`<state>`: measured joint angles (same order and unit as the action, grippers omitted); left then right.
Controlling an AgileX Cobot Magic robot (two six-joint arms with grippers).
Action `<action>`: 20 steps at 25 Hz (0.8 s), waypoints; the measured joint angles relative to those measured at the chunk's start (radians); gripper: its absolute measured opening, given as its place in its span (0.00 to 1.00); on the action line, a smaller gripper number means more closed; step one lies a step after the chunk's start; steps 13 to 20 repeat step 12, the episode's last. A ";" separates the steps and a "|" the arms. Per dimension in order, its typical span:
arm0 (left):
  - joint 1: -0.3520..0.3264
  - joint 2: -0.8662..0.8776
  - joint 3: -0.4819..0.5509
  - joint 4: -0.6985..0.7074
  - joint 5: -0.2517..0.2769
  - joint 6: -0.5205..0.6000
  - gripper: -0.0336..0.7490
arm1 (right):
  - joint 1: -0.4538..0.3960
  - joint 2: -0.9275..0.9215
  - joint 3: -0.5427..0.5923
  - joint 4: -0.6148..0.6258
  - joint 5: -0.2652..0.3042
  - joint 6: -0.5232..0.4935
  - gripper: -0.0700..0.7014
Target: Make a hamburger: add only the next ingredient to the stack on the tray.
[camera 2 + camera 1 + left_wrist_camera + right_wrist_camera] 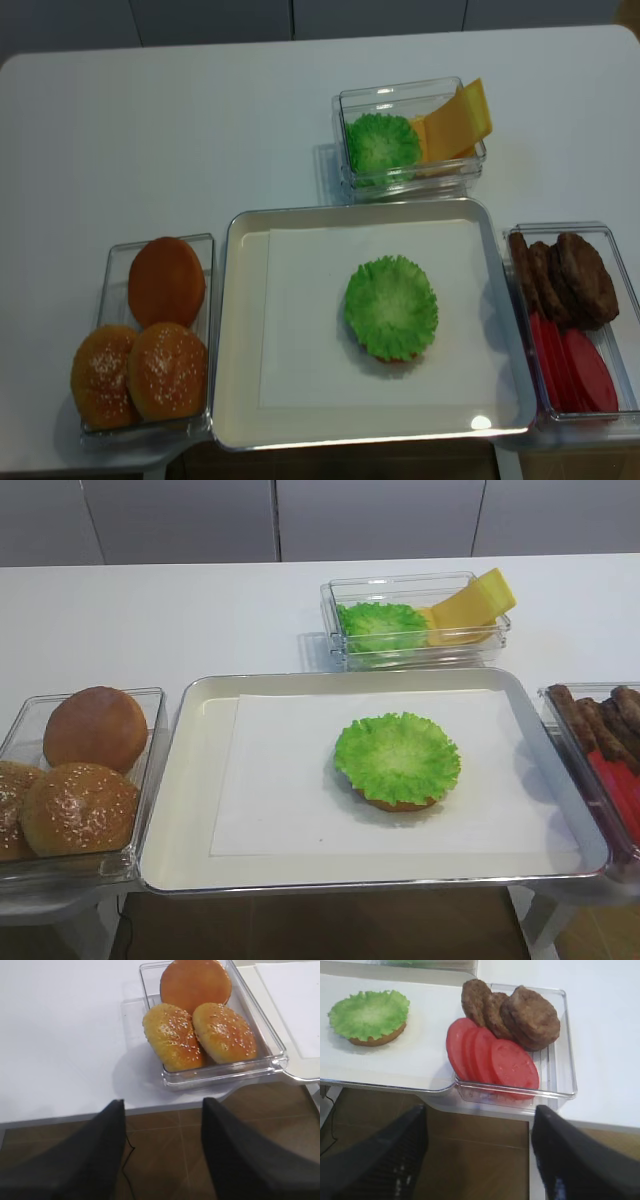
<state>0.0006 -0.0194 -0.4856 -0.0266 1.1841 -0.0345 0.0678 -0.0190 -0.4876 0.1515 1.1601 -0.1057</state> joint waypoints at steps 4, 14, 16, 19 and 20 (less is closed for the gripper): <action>0.000 0.000 0.000 0.000 0.000 0.000 0.52 | 0.000 0.000 0.011 -0.004 -0.002 0.000 0.72; 0.000 0.000 0.000 0.000 0.000 0.000 0.52 | 0.000 0.000 0.011 -0.004 -0.004 0.000 0.71; 0.000 0.000 0.000 0.000 0.000 0.000 0.52 | 0.000 0.000 0.011 -0.004 -0.004 0.000 0.71; 0.000 0.000 0.000 0.000 0.000 0.000 0.52 | 0.000 0.000 0.011 -0.004 -0.004 0.000 0.71; 0.000 0.000 0.000 0.000 0.000 0.000 0.52 | 0.000 0.000 0.011 -0.004 -0.004 0.000 0.71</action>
